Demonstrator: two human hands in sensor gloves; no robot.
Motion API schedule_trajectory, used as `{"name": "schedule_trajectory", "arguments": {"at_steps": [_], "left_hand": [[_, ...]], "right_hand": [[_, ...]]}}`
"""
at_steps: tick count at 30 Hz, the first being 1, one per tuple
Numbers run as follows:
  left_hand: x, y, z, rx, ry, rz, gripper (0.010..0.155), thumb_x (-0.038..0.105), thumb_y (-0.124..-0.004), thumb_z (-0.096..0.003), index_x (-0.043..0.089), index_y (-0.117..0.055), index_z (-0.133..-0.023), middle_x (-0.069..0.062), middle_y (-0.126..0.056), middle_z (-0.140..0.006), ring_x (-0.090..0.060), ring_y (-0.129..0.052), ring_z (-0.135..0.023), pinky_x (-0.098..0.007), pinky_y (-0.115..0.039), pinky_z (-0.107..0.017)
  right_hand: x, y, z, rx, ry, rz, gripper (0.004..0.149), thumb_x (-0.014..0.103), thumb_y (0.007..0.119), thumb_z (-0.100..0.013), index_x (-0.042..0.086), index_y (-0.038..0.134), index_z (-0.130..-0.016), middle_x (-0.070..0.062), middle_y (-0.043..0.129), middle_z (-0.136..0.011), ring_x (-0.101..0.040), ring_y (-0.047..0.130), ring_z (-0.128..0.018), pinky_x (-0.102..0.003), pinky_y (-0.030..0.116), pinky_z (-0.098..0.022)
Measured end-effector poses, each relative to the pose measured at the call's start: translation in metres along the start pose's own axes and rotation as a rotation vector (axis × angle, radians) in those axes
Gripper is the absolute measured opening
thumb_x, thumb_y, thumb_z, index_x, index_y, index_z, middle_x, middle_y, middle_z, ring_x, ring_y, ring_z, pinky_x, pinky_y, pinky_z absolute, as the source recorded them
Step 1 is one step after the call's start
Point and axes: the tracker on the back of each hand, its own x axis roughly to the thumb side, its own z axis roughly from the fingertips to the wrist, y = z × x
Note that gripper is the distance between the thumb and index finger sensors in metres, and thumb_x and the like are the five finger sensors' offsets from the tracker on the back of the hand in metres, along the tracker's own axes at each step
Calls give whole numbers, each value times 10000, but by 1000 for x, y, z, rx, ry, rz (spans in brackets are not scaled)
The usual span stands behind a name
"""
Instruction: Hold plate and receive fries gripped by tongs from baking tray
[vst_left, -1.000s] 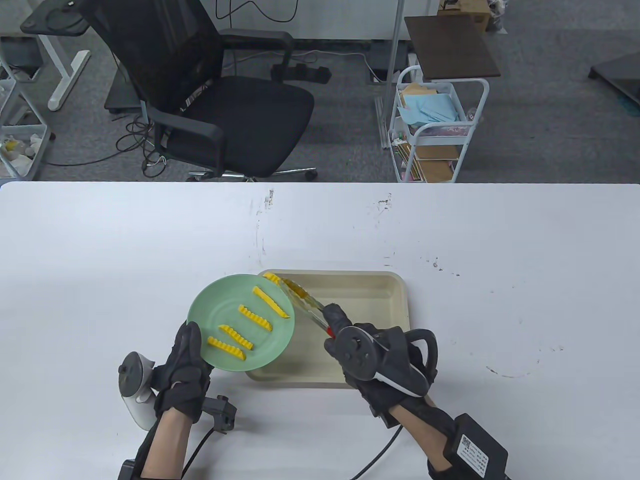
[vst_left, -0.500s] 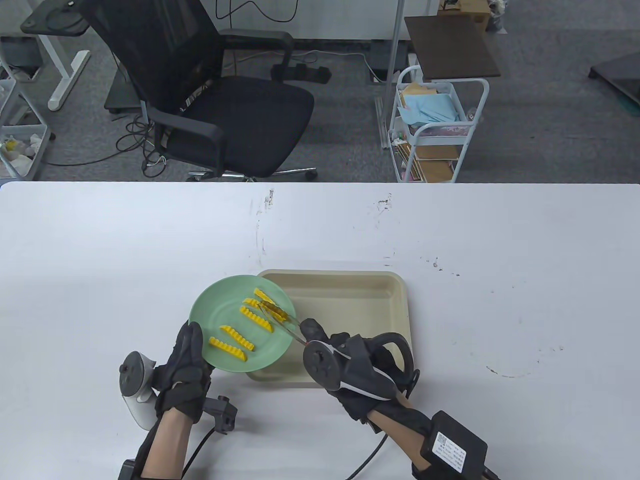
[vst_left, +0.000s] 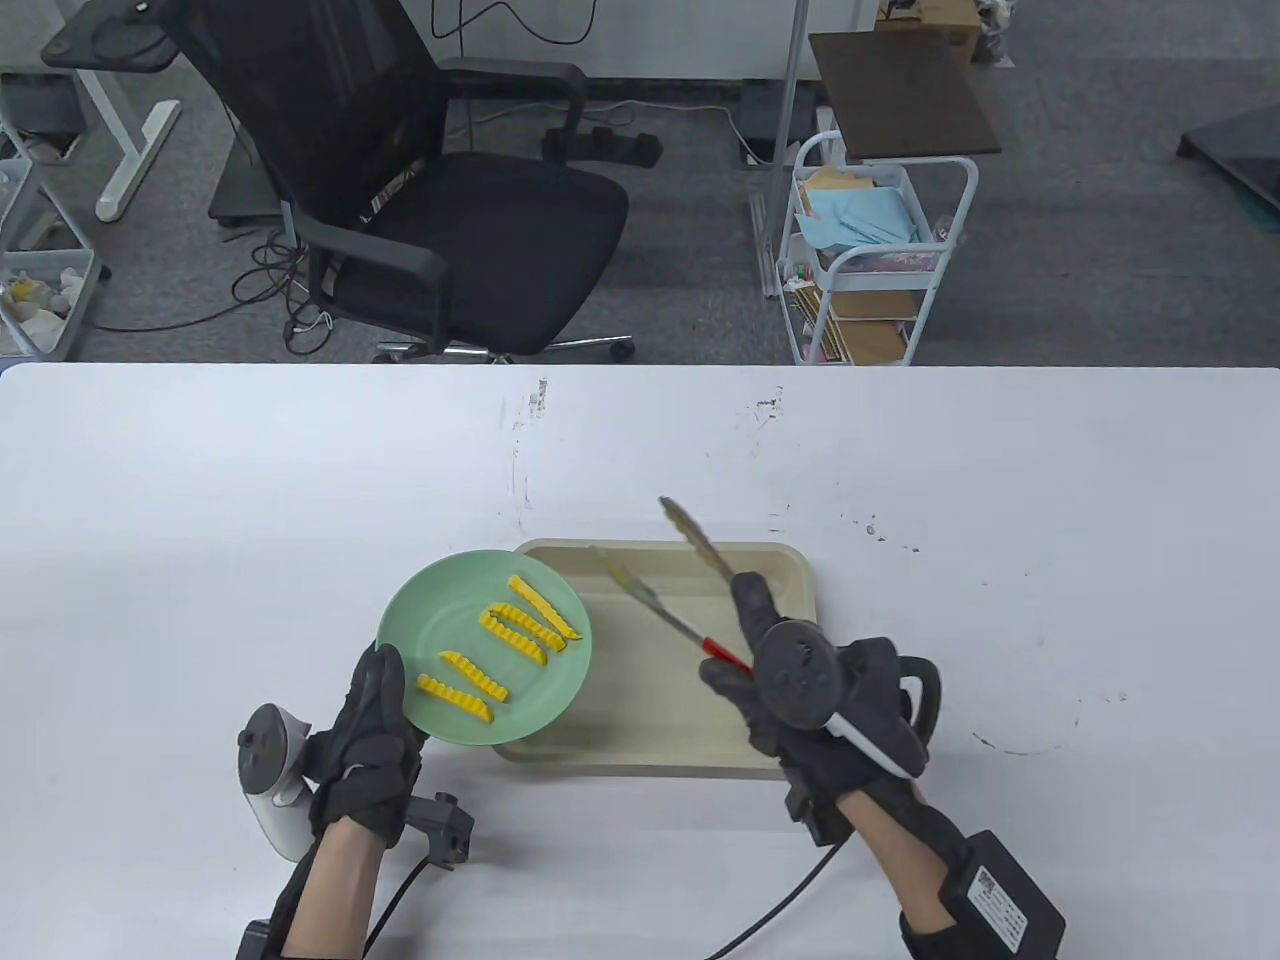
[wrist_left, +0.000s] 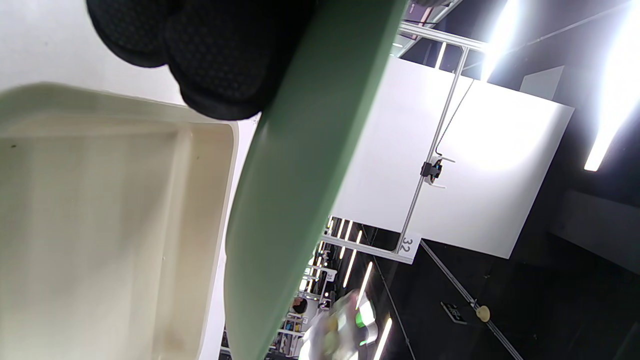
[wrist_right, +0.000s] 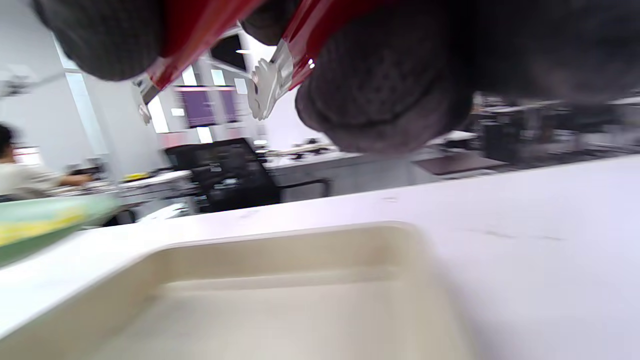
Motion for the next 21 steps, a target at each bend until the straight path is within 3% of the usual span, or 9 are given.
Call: {"name": "schedule_trajectory", "arguments": {"at_steps": [3, 9, 14, 21], "left_hand": [[1, 0, 0, 3, -8, 5, 653, 438, -414, -641, 18, -217, -1100, -133, -656, -937, -282, -872, -584, -598, -643, -583], [2, 1, 1, 3, -12, 10, 661, 438, -411, -641, 8, -198, -1096, -142, -640, -940, -287, -867, -592, -602, -637, -586], [3, 1, 1, 8, -21, 8, 661, 438, -412, -641, 8, -199, -1095, -141, -642, -938, -284, -867, -591, -602, -639, -585], [3, 2, 2, 14, -22, 8, 659, 437, -412, -642, 7, -199, -1095, -142, -642, -938, -286, -866, -590, -602, -639, -585]], "right_hand": [[-49, 7, -15, 15, 190, 30, 793, 624, 708, -414, 198, 479, -1043, -227, 828, -792, -253, 1007, -272, -467, 862, -178], [-107, 29, -25, 101, 414, 141, 801, 627, 702, -414, 194, 463, -1044, -229, 820, -798, -252, 1007, -281, -467, 864, -182], [-134, 46, -27, 157, 536, 131, 802, 625, 697, -417, 185, 459, -1044, -233, 814, -800, -257, 1007, -288, -469, 863, -201], [-142, 61, -31, 186, 574, 146, 806, 627, 693, -416, 179, 458, -1044, -236, 814, -801, -261, 1011, -301, -472, 866, -209]]}}
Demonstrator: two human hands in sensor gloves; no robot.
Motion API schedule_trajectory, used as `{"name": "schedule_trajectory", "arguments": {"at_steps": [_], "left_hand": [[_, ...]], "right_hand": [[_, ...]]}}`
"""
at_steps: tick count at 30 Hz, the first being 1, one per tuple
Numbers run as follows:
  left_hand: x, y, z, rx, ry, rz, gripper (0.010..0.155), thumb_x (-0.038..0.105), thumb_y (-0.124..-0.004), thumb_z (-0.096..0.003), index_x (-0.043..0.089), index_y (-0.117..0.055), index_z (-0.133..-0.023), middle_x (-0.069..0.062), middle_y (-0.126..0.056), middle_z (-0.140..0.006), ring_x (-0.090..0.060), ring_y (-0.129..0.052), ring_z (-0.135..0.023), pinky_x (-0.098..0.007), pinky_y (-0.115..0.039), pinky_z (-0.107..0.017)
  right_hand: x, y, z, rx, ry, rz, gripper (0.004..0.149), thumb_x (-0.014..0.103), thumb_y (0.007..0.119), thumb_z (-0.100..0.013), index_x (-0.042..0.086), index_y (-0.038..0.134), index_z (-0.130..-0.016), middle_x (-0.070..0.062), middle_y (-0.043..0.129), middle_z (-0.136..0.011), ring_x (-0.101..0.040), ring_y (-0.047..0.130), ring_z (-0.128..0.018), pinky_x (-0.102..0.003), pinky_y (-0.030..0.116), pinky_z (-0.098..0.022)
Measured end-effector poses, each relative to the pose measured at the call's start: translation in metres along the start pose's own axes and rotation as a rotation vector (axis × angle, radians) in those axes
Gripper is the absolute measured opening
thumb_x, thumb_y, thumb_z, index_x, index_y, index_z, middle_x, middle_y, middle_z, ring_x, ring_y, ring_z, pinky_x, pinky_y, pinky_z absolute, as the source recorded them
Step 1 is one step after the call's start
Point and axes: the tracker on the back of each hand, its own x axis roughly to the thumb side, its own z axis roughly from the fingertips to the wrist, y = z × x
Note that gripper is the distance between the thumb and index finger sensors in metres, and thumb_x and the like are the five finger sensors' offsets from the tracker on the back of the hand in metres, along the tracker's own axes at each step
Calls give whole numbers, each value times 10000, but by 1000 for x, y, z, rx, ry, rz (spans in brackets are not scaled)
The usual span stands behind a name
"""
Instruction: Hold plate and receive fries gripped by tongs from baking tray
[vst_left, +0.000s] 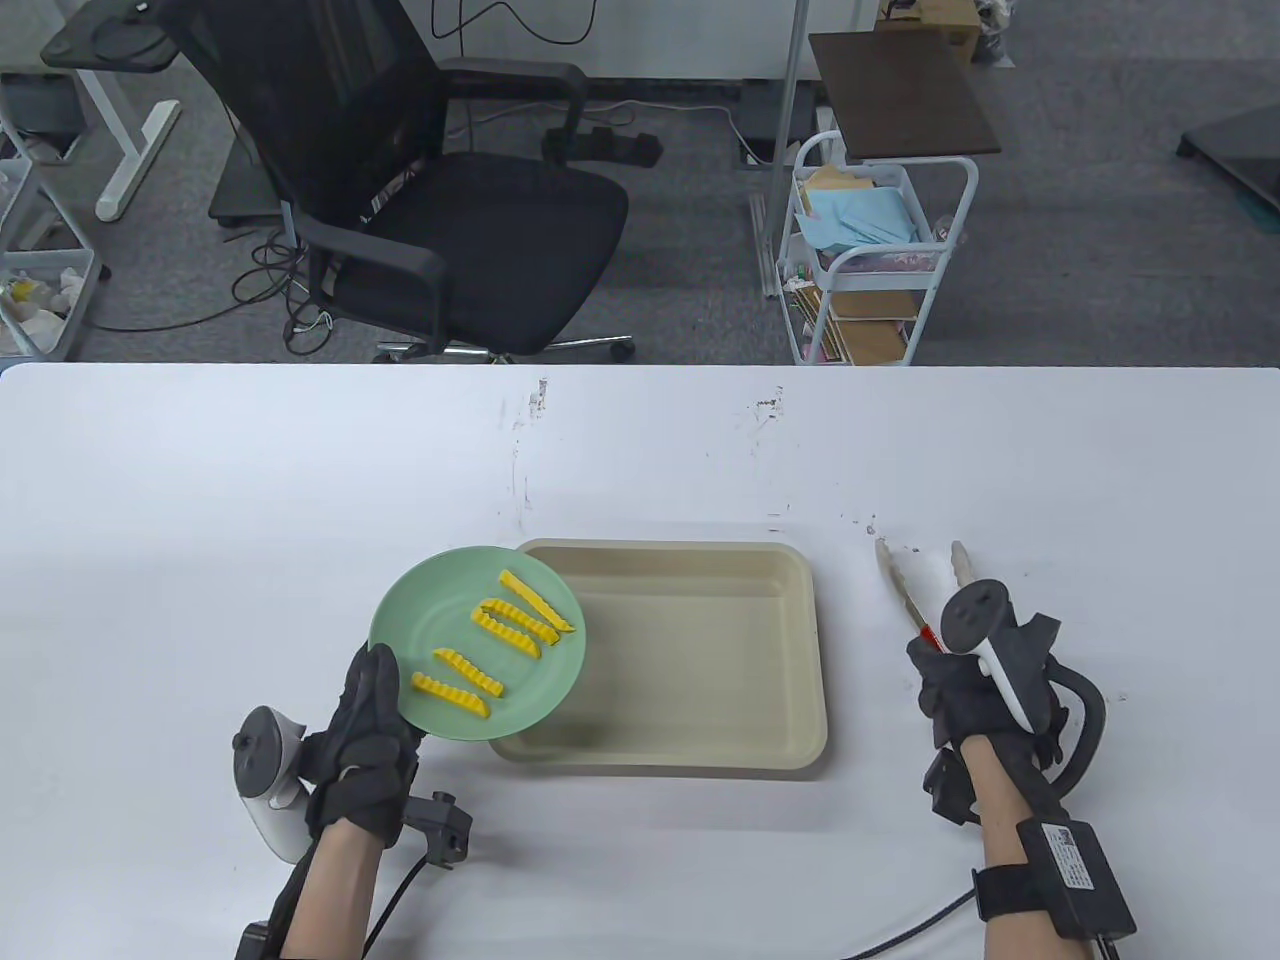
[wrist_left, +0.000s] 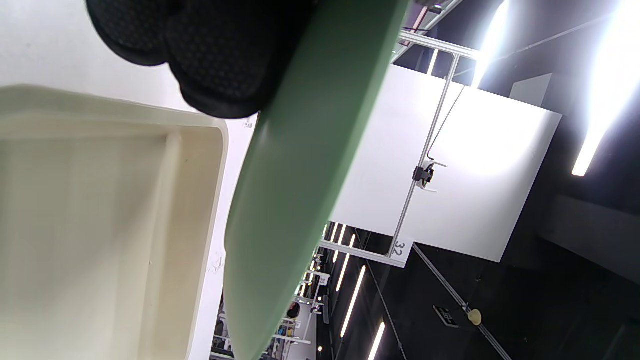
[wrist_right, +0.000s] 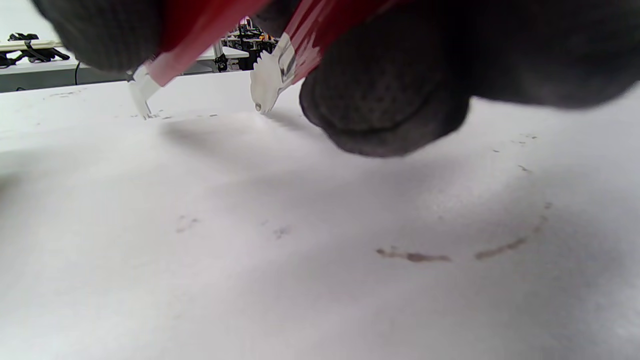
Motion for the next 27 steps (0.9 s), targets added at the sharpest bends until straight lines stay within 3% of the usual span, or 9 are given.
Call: {"name": "schedule_trajectory", "arguments": {"at_steps": [7, 10, 11, 17, 19, 23, 27], "left_hand": [[0, 1, 0, 11, -6, -1, 659, 436, -412, -642, 5, -201, -1094, -143, -642, -936, -285, -868, -588, -601, -640, -583], [0, 1, 0, 12, -6, -1, 659, 437, -413, -642, 8, -204, -1095, -140, -645, -936, -283, -869, -587, -600, -641, -584], [0, 1, 0, 12, -6, -2, 657, 437, -414, -642, 10, -206, -1096, -139, -647, -936, -283, -869, -586, -599, -641, -584], [0, 1, 0, 13, -1, -4, 658, 439, -416, -641, 13, -207, -1097, -139, -649, -935, -282, -870, -586, -599, -642, -584], [0, 1, 0, 12, -1, -4, 658, 438, -417, -642, 11, -208, -1096, -140, -648, -935, -283, -869, -586, -600, -641, -583], [0, 1, 0, 8, 3, -4, 658, 437, -415, -643, 9, -207, -1096, -140, -649, -934, -284, -869, -585, -599, -642, -583], [0, 0, 0, 6, 10, 0, 659, 437, -416, -642, 8, -208, -1097, -142, -649, -934, -284, -870, -581, -598, -644, -579]], "right_hand": [[11, 16, -4, 17, 16, 172, 814, 641, 672, -417, 205, 403, -1050, -198, 809, -843, -354, 1007, -449, -500, 858, -295], [17, 20, -4, 4, 14, 262, 817, 650, 677, -412, 205, 414, -1045, -166, 847, -828, -342, 1013, -463, -490, 863, -303], [18, 22, -5, 5, 17, 293, 821, 655, 676, -410, 206, 415, -1044, -95, 856, -835, -336, 1015, -468, -489, 863, -306], [27, 25, -7, 23, 48, 429, 829, 669, 681, -404, 204, 426, -1042, -57, 873, -831, -305, 1022, -504, -482, 861, -329], [27, 25, -6, 29, 54, 433, 837, 675, 677, -403, 201, 424, -1044, -59, 864, -842, -309, 1019, -521, -485, 857, -337], [28, 6, 0, 92, 75, 311, 817, 672, 639, -427, 237, 386, -1070, -120, 680, -993, -369, 903, -741, -557, 777, -484], [42, -23, 23, -43, -74, 76, 798, 646, 647, -439, 228, 396, -1071, -147, 593, -1031, -419, 808, -835, -607, 717, -535]]}}
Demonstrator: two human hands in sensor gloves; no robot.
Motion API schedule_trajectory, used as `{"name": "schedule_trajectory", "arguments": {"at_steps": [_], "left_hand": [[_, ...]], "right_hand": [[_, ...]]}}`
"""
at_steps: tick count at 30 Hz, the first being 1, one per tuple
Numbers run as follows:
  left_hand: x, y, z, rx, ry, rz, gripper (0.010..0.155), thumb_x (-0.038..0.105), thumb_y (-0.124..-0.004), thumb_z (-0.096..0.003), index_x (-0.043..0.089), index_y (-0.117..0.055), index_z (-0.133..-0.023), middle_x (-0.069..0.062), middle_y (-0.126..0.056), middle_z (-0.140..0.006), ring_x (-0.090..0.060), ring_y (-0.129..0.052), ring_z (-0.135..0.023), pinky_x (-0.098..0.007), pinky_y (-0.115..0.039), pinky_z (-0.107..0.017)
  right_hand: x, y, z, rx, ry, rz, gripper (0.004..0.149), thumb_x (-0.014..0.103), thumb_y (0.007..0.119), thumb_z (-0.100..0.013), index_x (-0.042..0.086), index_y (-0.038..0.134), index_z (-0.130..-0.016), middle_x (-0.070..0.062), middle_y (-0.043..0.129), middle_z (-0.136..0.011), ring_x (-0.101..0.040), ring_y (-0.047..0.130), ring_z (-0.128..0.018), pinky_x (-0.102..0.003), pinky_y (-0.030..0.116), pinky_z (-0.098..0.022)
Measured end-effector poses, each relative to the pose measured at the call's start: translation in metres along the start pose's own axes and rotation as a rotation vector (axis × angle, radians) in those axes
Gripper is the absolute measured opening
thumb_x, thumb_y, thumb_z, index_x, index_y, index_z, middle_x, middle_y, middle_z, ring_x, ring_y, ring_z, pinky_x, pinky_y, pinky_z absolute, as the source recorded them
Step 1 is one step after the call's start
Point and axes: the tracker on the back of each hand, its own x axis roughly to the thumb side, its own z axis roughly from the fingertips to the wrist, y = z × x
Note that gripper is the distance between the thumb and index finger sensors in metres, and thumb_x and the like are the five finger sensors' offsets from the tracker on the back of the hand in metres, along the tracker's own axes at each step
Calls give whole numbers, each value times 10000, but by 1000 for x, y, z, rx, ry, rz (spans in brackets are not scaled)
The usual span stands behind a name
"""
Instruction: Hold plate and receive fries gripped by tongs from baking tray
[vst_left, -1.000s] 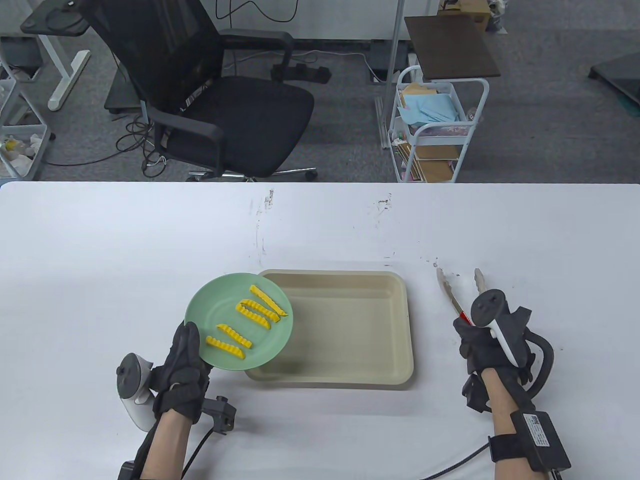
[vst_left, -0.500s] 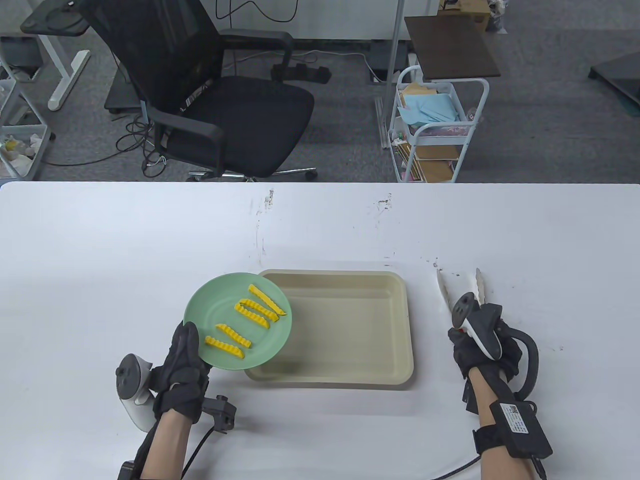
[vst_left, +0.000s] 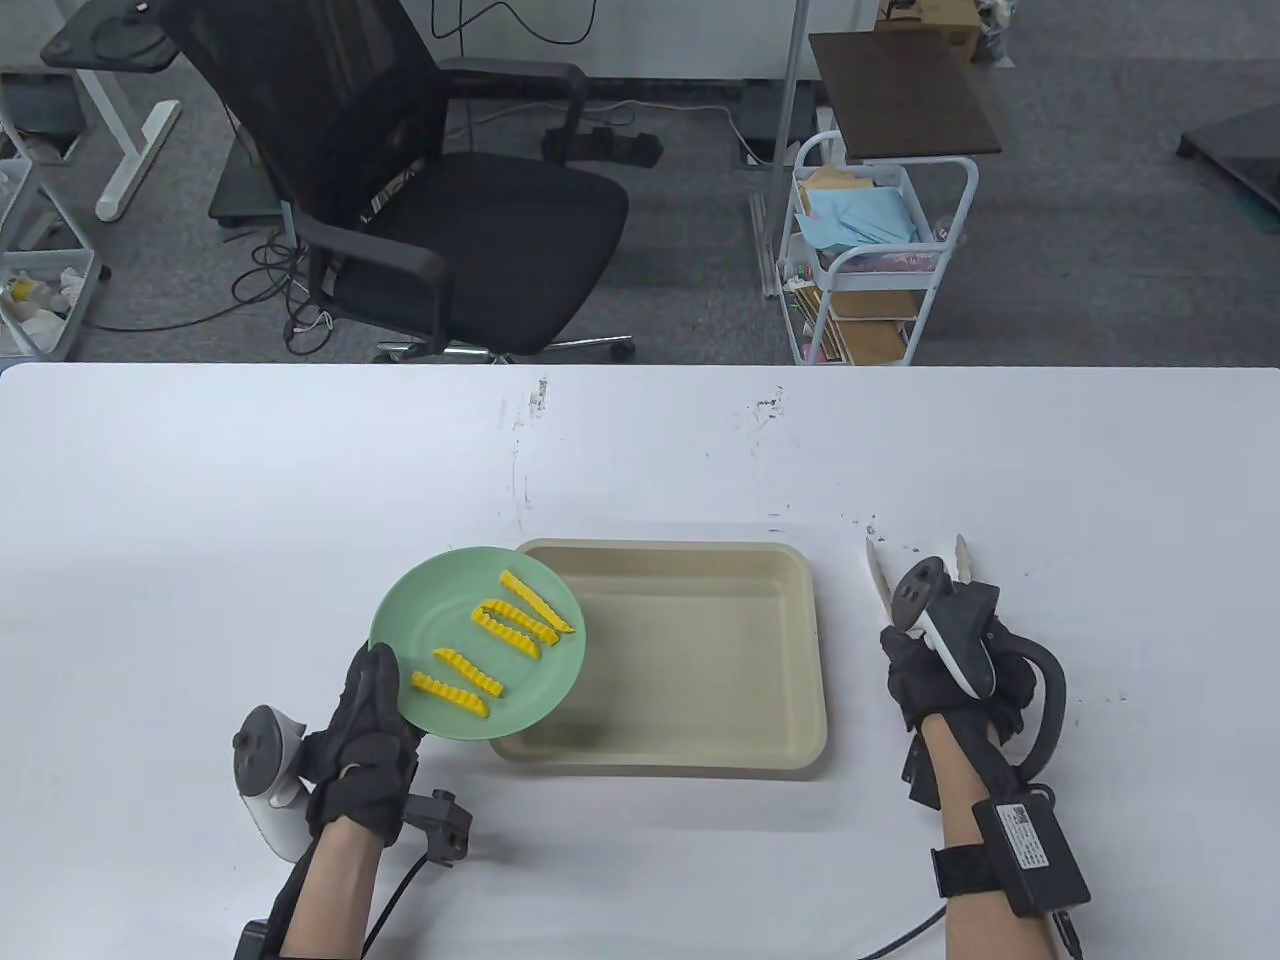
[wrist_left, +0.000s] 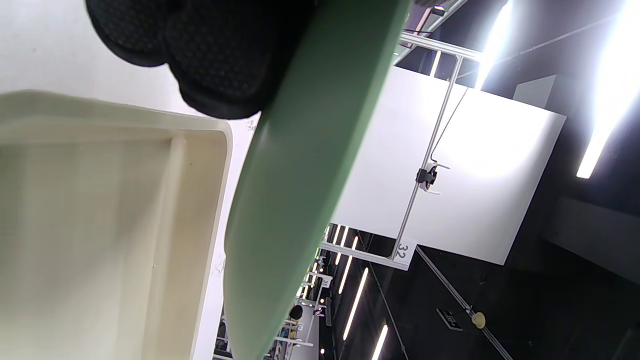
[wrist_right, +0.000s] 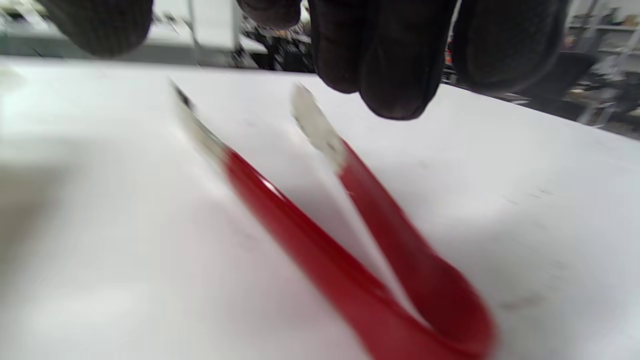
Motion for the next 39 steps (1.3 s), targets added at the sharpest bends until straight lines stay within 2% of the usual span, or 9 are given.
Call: {"name": "schedule_trajectory", "arguments": {"at_steps": [3, 7, 12, 19, 24, 28, 39], "left_hand": [[-1, 0, 0, 7, 4, -10, 656, 437, -419, -642, 11, -217, -1099, -139, -657, -933, -264, -878, -551, -586, -659, -566], [0, 4, -2, 26, 6, 5, 642, 435, -428, -642, 33, -247, -1109, -131, -686, -926, -227, -893, -465, -559, -698, -521], [3, 14, -1, 91, 16, -4, 612, 432, -442, -641, 84, -303, -1125, -107, -724, -933, -215, -937, -447, -551, -747, -494], [12, 39, 2, 231, 80, -13, 590, 391, -492, -648, 116, -298, -1134, -173, -540, -984, -260, -976, -546, -566, -756, -529], [14, 60, 1, 305, 90, -51, 596, 310, -522, -639, 38, -278, -1110, -189, -584, -963, -320, -952, -652, -603, -709, -570], [9, 73, -2, 340, 158, -22, 614, 257, -556, -631, -15, -248, -1088, -210, -571, -974, -360, -924, -703, -621, -690, -572], [2, 100, -3, 448, 262, -57, 632, 201, -576, -615, -64, -234, -1076, -241, -571, -1007, -423, -917, -734, -612, -723, -533]], "right_hand": [[15, -7, 20, -22, -152, -116, 795, 637, 647, -446, 226, 383, -1073, -152, 506, -1063, -439, 697, -926, -651, 632, -598], [33, 3, 48, 14, -322, -306, 790, 631, 645, -456, 240, 353, -1078, -130, 397, -1099, -441, 524, -1022, -696, 524, -644], [42, 21, 66, -35, -414, -316, 781, 617, 654, -456, 234, 370, -1075, -136, 392, -1097, -449, 511, -1022, -704, 503, -647], [39, 33, 79, -91, -443, -253, 769, 610, 655, -456, 223, 396, -1068, -140, 434, -1086, -452, 559, -1003, -700, 522, -641], [40, 38, 79, -78, -444, -243, 771, 610, 654, -455, 220, 396, -1068, -140, 434, -1085, -452, 564, -1000, -700, 527, -638], [40, 42, 78, -61, -446, -222, 769, 610, 653, -456, 222, 394, -1067, -132, 435, -1086, -448, 565, -1001, -700, 531, -636], [42, 44, 80, -37, -455, -206, 786, 614, 647, -457, 212, 363, -1070, -138, 420, -1088, -455, 574, -993, -700, 536, -633]]}}
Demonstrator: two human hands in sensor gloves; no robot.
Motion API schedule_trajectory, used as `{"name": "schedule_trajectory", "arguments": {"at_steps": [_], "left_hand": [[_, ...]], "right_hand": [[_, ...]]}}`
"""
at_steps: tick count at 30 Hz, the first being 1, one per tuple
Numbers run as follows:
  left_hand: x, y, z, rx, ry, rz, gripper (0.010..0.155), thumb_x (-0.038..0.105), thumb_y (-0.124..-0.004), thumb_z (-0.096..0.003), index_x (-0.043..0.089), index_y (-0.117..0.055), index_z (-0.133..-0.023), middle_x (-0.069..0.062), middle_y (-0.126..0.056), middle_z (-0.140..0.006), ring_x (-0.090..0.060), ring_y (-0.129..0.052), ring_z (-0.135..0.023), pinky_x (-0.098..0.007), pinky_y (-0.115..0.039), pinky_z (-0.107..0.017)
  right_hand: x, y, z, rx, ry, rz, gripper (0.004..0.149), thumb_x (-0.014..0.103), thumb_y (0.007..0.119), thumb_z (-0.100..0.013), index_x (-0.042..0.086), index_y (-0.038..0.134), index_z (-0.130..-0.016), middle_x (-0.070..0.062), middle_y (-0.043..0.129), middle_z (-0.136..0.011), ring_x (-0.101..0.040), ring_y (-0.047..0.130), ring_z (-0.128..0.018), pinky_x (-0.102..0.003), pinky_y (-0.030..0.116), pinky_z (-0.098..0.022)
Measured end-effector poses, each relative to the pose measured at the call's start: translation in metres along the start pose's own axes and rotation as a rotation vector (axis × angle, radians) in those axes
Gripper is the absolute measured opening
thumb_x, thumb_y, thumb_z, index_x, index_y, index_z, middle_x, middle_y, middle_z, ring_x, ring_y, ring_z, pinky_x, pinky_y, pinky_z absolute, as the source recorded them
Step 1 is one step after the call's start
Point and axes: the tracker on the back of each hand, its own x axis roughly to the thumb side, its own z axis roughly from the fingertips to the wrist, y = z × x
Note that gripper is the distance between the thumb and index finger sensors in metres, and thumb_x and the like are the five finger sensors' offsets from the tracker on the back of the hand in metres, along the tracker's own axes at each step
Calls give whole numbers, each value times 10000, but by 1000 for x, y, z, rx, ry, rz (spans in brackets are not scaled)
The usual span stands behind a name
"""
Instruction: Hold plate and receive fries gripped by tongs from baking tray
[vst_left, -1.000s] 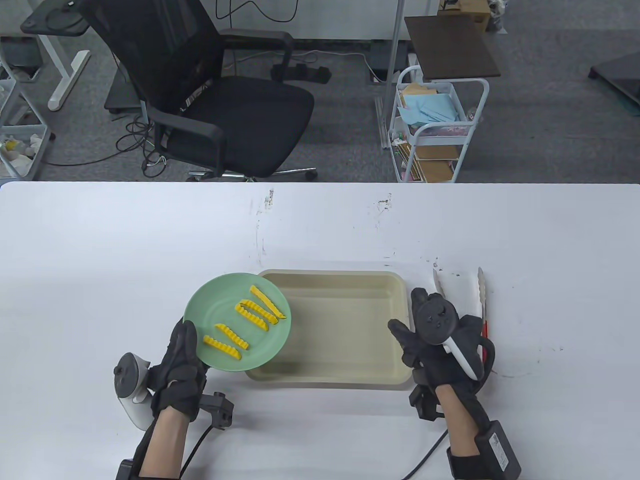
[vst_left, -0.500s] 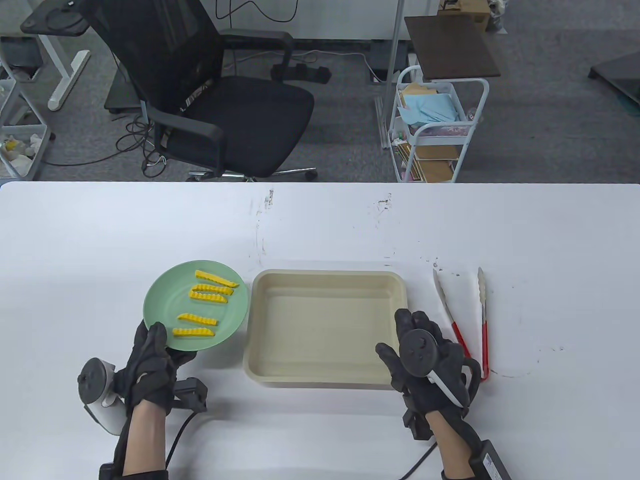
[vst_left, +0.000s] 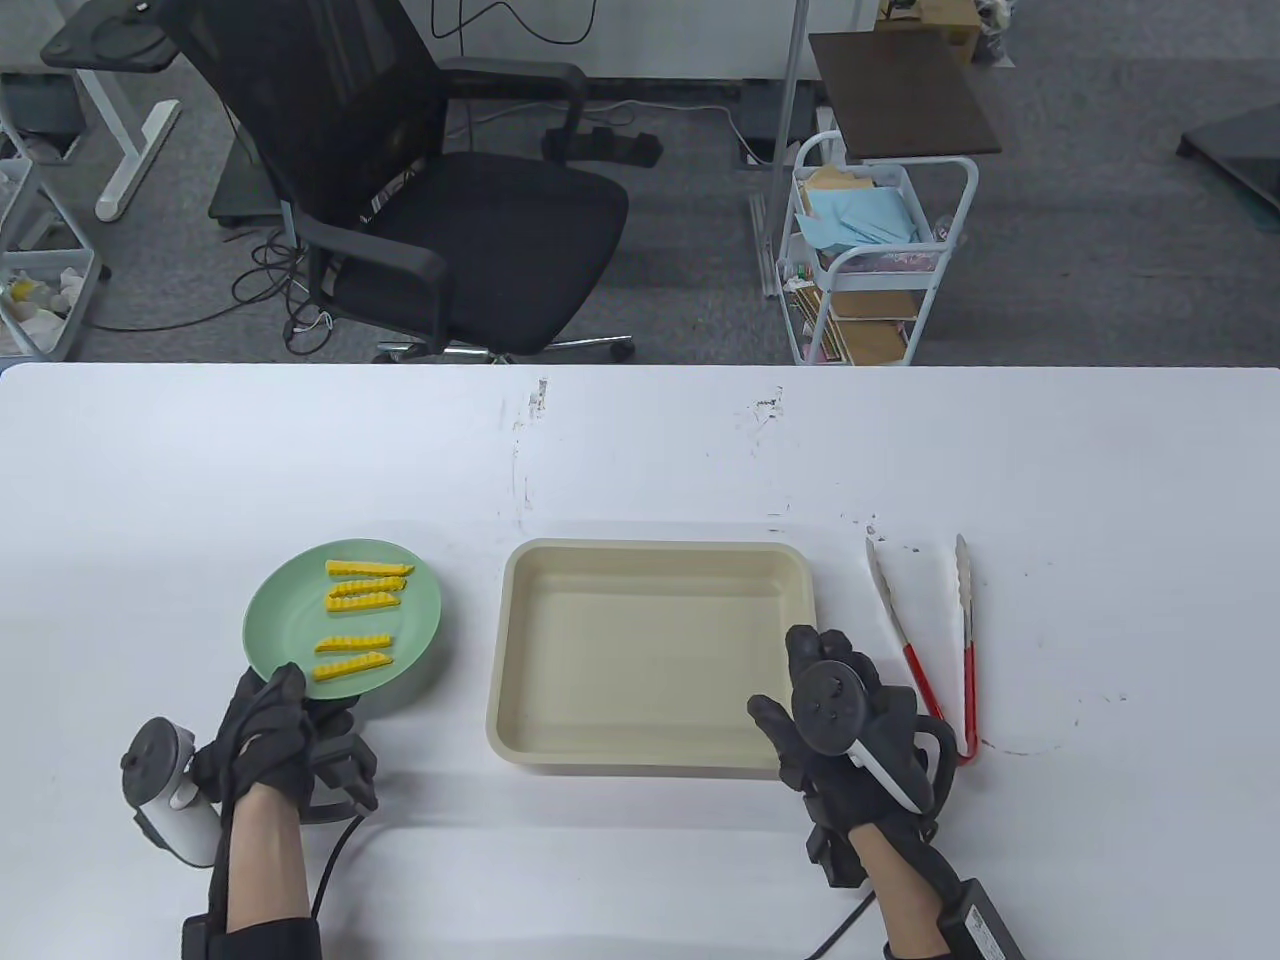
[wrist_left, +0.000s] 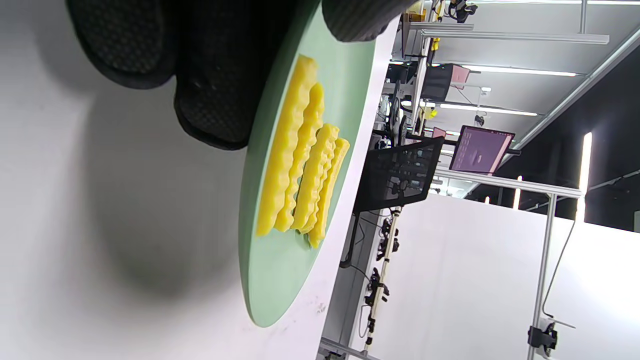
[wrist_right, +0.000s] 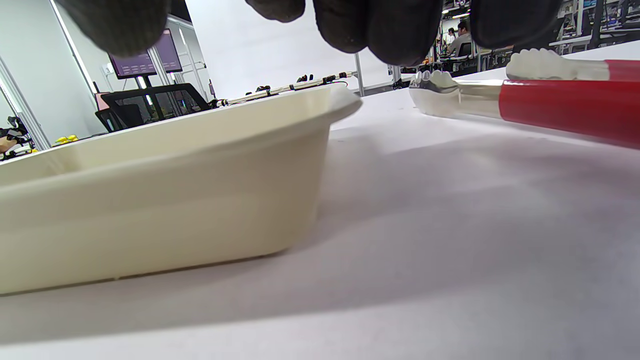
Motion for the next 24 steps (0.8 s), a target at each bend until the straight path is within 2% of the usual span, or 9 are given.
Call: {"name": "schedule_trajectory", "arguments": {"at_steps": [8, 15, 20, 24], "left_hand": [[0, 4, -2, 38, 16, -49, 635, 182, -593, -604, -130, -260, -1047, -285, -665, -969, -418, -956, -711, -604, -750, -518], [-1, 5, -4, 38, 22, -71, 647, 185, -586, -604, -136, -240, -1046, -299, -645, -985, -432, -937, -737, -606, -734, -536], [1, 6, -2, 31, 13, -59, 674, 236, -551, -623, -105, -166, -1057, -301, -541, -1039, -444, -848, -802, -613, -667, -564], [5, 6, 0, 36, -19, -133, 732, 314, -546, -636, -90, -101, -1054, -314, -460, -1065, -466, -778, -857, -625, -634, -585]], "right_hand": [[3, 2, 0, 17, -6, 8, 797, 615, 643, -459, 202, 346, -1072, -143, 417, -1086, -457, 592, -984, -696, 545, -631], [4, 3, 1, 30, -9, 7, 797, 616, 641, -459, 201, 346, -1072, -146, 416, -1086, -458, 600, -979, -694, 550, -629], [4, 4, 0, 35, -4, 2, 797, 615, 642, -459, 199, 347, -1072, -151, 415, -1085, -461, 605, -975, -693, 552, -629], [4, 4, 0, 37, -1, 3, 798, 615, 642, -460, 197, 346, -1072, -150, 414, -1085, -461, 610, -972, -692, 554, -627]]}}
